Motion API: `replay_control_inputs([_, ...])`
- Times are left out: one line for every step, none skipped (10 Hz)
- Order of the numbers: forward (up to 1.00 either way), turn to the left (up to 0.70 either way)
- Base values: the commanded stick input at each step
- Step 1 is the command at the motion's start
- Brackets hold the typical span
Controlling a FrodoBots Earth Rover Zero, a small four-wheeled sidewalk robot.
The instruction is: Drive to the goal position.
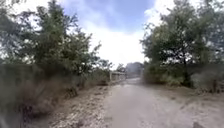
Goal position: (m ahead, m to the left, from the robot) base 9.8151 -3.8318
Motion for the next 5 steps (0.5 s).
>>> replay_control_inputs([0.6, 0.0])
replay_control_inputs([0.6, 0.0])
replay_control_inputs([0.6, 0.0])
replay_control_inputs([0.6, 0.0])
replay_control_inputs([0.6, 0.0])
